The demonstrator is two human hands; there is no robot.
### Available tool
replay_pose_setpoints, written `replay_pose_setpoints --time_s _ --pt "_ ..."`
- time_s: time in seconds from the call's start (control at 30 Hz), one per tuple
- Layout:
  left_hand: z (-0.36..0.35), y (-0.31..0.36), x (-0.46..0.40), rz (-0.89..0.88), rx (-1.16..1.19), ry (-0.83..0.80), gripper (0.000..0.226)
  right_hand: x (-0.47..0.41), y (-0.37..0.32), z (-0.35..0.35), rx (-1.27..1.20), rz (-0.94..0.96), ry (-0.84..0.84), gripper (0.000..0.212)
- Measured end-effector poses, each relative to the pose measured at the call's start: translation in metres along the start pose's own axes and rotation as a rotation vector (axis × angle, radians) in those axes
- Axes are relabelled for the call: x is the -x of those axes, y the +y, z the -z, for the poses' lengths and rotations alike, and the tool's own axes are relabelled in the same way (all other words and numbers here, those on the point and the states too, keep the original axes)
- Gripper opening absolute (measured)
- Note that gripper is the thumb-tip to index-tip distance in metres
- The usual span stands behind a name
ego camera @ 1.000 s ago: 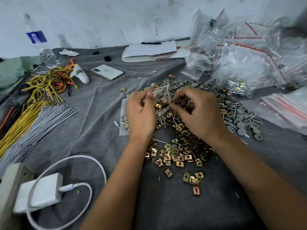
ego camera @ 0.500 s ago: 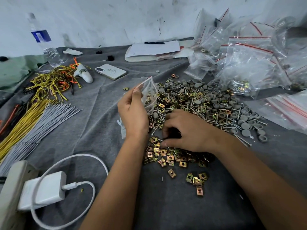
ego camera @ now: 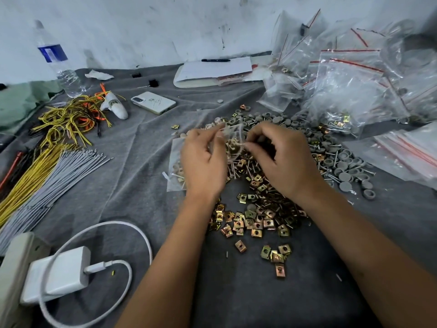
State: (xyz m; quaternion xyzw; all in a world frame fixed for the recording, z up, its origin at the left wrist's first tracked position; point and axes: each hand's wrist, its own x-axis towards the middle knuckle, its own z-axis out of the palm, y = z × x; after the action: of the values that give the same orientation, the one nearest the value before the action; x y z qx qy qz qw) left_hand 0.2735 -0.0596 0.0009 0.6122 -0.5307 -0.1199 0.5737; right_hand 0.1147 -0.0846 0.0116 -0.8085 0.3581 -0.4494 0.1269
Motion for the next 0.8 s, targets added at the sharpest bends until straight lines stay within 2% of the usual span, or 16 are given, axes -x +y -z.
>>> replay_pose_setpoints --time_s 0.1,0.2,0.33,0.4,0.47,0.63,0.73,0.8 --pt "-0.003 0.002 0.003 -0.089 -0.055 -0.075 0.038 0.001 0.0 -0.001 0.014 0.042 -0.006 0.012" --pt "-0.004 0.001 0.004 -0.101 -0.057 -0.08 0.038 0.001 0.0 -0.002 0.013 0.059 -0.026 0.024" --pt "-0.002 0.002 0.001 -0.019 0.048 -0.018 0.031 0.001 -0.002 -0.001 -0.046 -0.001 0.05 0.027" --pt "0.001 0.002 -0.001 0.057 0.111 0.03 0.029 0.001 -0.002 -0.002 -0.014 -0.001 0.132 0.022" --pt "0.004 0.001 -0.004 0.134 0.149 0.079 0.031 0.002 -0.002 -0.003 0.02 0.01 0.137 0.016" --pt "0.01 -0.001 -0.011 0.238 0.323 0.246 0.027 0.007 -0.005 -0.015 0.173 0.106 -0.296 0.025" --pt "0.014 -0.003 -0.015 0.263 0.382 0.336 0.029 0.008 -0.012 -0.026 0.247 0.239 -0.454 0.025" --pt "0.014 -0.003 -0.016 0.264 0.39 0.349 0.031 0.006 -0.011 -0.03 0.283 0.237 -0.533 0.025"
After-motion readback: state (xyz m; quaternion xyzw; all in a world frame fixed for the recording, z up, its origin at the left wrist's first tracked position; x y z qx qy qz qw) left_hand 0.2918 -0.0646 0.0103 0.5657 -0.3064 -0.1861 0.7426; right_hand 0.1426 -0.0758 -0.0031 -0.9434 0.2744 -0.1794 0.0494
